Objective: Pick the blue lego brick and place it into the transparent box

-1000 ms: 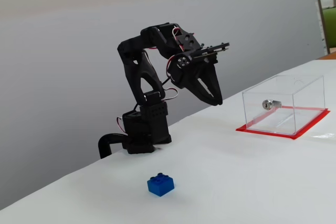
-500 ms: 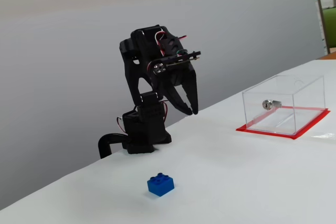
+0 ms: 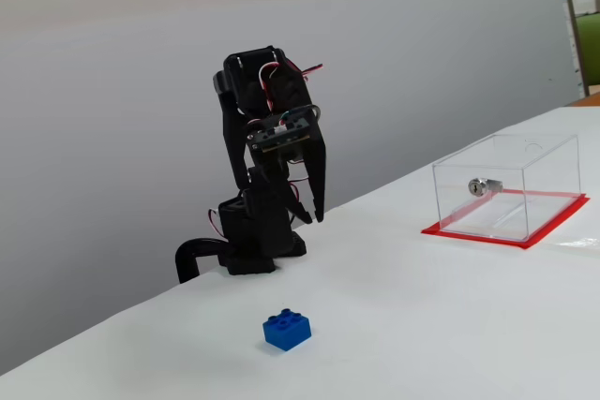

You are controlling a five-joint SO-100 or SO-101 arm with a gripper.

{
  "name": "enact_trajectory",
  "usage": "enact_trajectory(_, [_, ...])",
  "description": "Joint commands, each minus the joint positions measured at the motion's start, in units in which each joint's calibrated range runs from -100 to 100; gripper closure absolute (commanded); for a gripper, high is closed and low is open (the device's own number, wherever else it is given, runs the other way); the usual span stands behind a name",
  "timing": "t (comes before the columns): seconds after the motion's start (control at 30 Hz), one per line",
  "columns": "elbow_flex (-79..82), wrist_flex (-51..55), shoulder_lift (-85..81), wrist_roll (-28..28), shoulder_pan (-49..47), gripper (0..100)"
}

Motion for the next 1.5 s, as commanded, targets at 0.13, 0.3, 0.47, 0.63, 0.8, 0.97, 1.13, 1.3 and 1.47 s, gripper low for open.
enact_trajectory(0.13, [-3.9, 4.6, -0.1, -3.9, 2.1, 97])
enact_trajectory(0.3, [-3.8, 6.9, -0.1, -6.7, 2.9, 97])
enact_trajectory(0.47, [-3.9, 7.3, -0.1, -9.5, 5.7, 97])
enact_trajectory(0.63, [-4.2, 6.5, 1.9, -11.4, 9.5, 98])
enact_trajectory(0.8, [-10.3, 8.9, 8.8, -11.3, 11.0, 97])
enact_trajectory(0.97, [-17.7, 10.8, 14.8, -11.7, 11.7, 97])
enact_trajectory(1.13, [-18.6, 10.8, 17.2, -11.8, 13.7, 97])
enact_trajectory(1.3, [-18.2, 10.2, 18.2, -11.8, 15.1, 97])
enact_trajectory(1.47, [-18.2, 10.1, 21.4, -11.9, 15.2, 92])
